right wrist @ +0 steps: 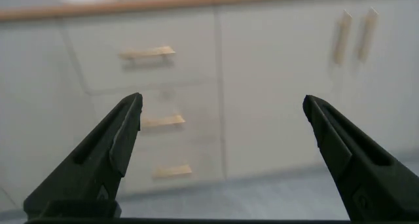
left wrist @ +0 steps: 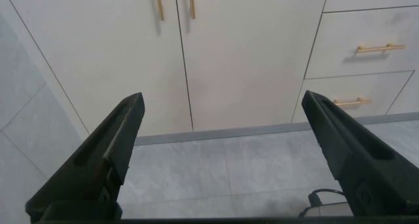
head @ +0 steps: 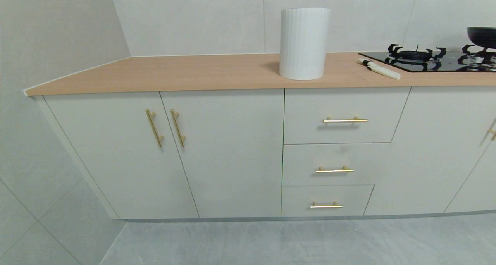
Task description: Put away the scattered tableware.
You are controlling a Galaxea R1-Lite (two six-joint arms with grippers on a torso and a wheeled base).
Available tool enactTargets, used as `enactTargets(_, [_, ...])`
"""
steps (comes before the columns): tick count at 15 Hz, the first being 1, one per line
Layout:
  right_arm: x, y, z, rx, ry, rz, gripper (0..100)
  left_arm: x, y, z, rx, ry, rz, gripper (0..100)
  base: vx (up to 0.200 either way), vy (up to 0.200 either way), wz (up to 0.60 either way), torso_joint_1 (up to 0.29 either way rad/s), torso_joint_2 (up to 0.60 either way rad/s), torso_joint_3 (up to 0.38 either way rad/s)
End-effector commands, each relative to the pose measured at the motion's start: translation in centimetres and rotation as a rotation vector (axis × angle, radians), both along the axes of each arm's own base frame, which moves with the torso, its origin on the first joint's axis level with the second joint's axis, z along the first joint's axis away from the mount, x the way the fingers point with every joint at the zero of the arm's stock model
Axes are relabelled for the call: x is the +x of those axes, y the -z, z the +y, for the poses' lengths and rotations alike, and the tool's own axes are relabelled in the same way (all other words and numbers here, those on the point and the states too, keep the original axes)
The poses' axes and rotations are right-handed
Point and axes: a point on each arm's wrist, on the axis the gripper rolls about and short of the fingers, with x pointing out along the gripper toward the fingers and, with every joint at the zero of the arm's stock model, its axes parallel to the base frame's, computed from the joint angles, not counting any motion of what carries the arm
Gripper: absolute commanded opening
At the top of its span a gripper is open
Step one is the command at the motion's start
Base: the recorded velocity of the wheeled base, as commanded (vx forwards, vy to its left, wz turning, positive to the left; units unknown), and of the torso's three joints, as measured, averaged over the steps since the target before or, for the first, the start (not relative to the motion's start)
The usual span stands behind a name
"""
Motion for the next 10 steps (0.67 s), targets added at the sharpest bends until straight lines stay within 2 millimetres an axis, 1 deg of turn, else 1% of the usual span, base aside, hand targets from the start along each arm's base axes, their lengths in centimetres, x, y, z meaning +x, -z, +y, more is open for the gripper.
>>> enactTargets(1, [0.6,1.9,0.1,-0.016,-0.048,0.092,100,0.0,0.0,0.0,0.000,0.000,0.000,100,0.000,0.000,0.00,0.000,0.00,0.000])
enactTargets(3, [0.7,2.8,0.1,-0.013,-0.047,0.184,100,0.0,0.0,0.0,0.000,0.000,0.000,100,0.000,0.000,0.00,0.000,0.00,0.000])
enactTargets(5, [0.7,3.2,0.1,-0.014,-0.049,0.225,100,0.0,0.0,0.0,0.000,0.000,0.000,100,0.000,0.000,0.00,0.000,0.00,0.000])
enactTargets(10, [0.7,3.2,0.1,-0.013,-0.049,0.227,100,0.0,0.0,0.0,0.002,0.000,0.000,100,0.000,0.000,0.00,0.000,0.00,0.000])
